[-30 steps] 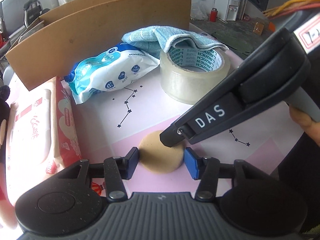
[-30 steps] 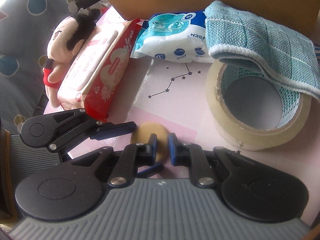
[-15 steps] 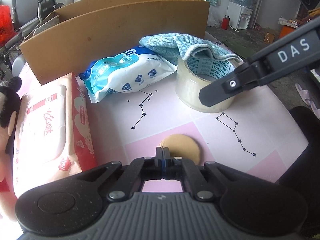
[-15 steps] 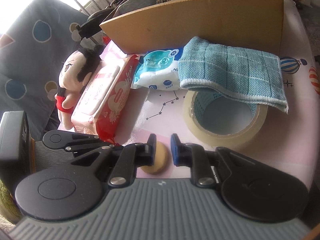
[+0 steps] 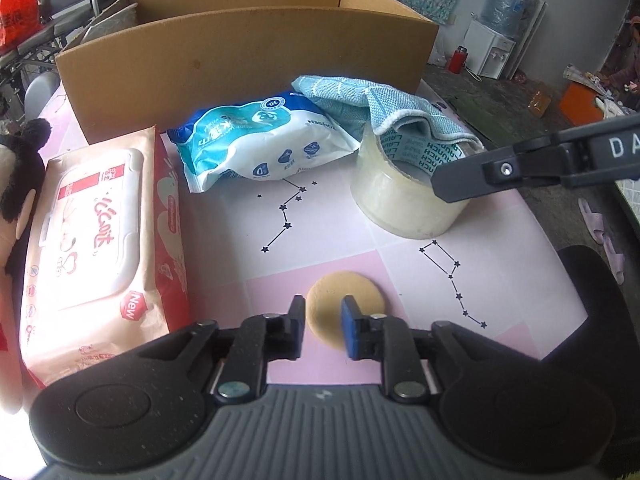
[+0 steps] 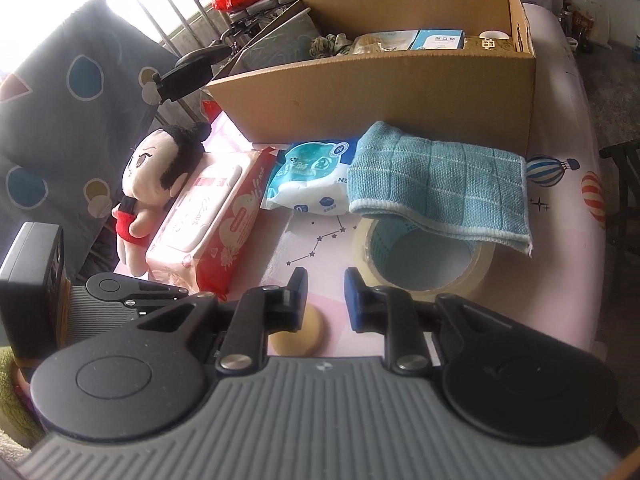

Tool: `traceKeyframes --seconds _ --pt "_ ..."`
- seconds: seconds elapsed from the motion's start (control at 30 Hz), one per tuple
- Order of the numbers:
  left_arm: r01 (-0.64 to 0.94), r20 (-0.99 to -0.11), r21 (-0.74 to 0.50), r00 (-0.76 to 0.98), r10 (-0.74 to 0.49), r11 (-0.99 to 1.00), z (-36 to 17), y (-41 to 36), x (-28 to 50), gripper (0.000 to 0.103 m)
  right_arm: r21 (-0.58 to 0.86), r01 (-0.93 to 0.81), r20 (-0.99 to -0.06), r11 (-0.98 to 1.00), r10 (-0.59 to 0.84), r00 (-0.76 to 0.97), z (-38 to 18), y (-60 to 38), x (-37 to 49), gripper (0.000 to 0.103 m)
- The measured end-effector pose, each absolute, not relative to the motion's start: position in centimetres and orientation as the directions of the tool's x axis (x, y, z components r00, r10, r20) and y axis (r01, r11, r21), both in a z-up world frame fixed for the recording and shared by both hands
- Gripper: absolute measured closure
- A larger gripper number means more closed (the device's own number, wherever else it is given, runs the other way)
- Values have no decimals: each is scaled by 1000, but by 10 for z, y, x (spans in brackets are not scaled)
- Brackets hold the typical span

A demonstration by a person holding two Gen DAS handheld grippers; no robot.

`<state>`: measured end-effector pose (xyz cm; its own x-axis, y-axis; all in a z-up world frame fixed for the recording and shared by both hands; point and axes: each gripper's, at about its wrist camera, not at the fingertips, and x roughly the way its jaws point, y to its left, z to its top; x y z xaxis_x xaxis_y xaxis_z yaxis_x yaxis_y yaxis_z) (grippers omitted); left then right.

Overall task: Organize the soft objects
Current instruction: 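Lift the sponge puff with the right tool and carry it over the box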

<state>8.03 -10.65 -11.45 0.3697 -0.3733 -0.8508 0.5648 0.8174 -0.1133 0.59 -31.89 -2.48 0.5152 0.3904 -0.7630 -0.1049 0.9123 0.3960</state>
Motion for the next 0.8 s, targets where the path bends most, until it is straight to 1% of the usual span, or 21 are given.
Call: traceKeyframes --seconds 0.03,0.07,0.1,0.13,0.2,0.33,0.4,0.5,0.63,0.7,0.8 --pt "562 -854 -125 359 -377 818 -117 -107 82 53 398 -108 -764 911 394 511 -27 -318 5 78" --pt "557 -854 -138 351 -383 819 -119 -108 84 48 400 -109 -771 910 398 497 -30 -314 3 73" --pt "560 -852 -150 344 -393 815 -120 -108 84 48 404 -102 -778 909 400 485 -35 -312 2 69" --pt "569 -850 -159 337 -405 807 -120 -108 83 47 414 -91 -782 906 405 474 -39 -311 0 68" --pt "588 -848 -158 331 -414 794 -121 -109 81 41 456 -33 -788 889 422 448 -53 -312 -5 61" --pt "654 -851 -77 350 -392 752 -128 -122 72 40 601 138 -754 787 501 424 -88 -325 -6 61" --pt "677 -860 -48 346 -376 735 -132 -127 69 41 636 195 -745 747 528 409 -104 -326 -4 61" --pt "701 -855 -13 362 -372 713 -134 -132 62 41 656 203 -732 727 547 406 -113 -320 0 61" --pt "701 -850 -18 365 -381 713 -135 -133 62 40 668 203 -725 716 566 392 -115 -310 10 60" --pt "697 -847 -30 363 -388 717 -135 -132 63 40 678 209 -719 704 578 387 -115 -307 14 55" --pt "687 -845 -40 365 -391 726 -135 -129 67 41 726 253 -681 639 620 389 -122 -312 16 54"
